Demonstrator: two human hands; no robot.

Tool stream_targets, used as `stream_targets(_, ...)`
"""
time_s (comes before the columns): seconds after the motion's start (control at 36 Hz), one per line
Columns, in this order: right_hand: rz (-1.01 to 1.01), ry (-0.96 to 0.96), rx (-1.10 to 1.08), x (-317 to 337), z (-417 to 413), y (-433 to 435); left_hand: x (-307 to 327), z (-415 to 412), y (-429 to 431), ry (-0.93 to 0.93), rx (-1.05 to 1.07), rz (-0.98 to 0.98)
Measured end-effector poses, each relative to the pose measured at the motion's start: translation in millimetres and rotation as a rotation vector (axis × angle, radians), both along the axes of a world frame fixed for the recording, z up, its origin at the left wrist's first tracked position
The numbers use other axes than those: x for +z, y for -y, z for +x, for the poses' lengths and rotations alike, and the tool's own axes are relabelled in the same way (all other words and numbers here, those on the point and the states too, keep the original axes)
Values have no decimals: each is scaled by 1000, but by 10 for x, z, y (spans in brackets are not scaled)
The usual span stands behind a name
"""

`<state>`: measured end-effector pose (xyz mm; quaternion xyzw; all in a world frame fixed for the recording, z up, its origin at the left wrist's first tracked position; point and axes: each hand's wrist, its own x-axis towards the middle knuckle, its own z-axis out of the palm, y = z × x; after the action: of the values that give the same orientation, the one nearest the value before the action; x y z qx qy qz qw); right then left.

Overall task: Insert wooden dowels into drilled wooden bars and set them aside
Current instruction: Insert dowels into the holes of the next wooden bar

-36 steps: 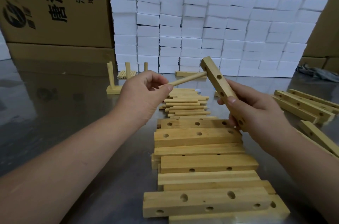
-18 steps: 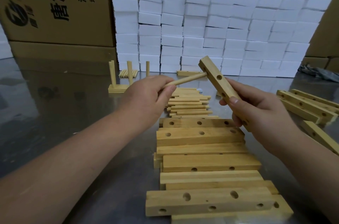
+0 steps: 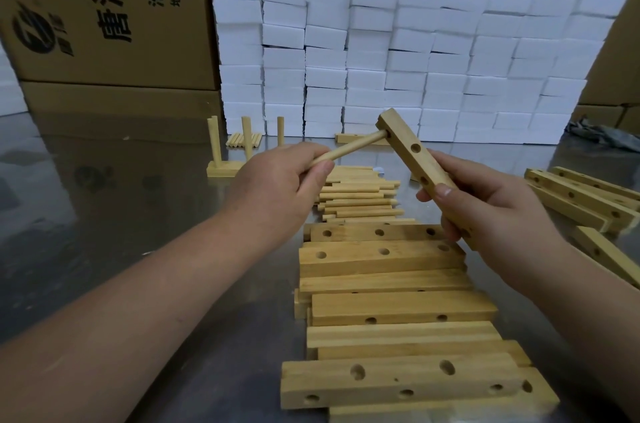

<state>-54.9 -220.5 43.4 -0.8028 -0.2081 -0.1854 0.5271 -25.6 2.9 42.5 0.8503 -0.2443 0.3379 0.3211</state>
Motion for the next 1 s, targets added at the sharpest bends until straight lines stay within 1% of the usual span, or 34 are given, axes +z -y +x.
stream_targets(0.19,6,2,-3,7,-9,-6,10,-24,20,27,23,59)
stream_targets(0.47,36,-38,13,26,-16,-31,21,-30,18,28,42,48)
stream_targets(0.67,39,-78,23,27,-24,-31,34,-43,30,26,57,79)
stream_targets(1.0,2,-47,14,5,-18,-27,66,-63,21,75,34,43)
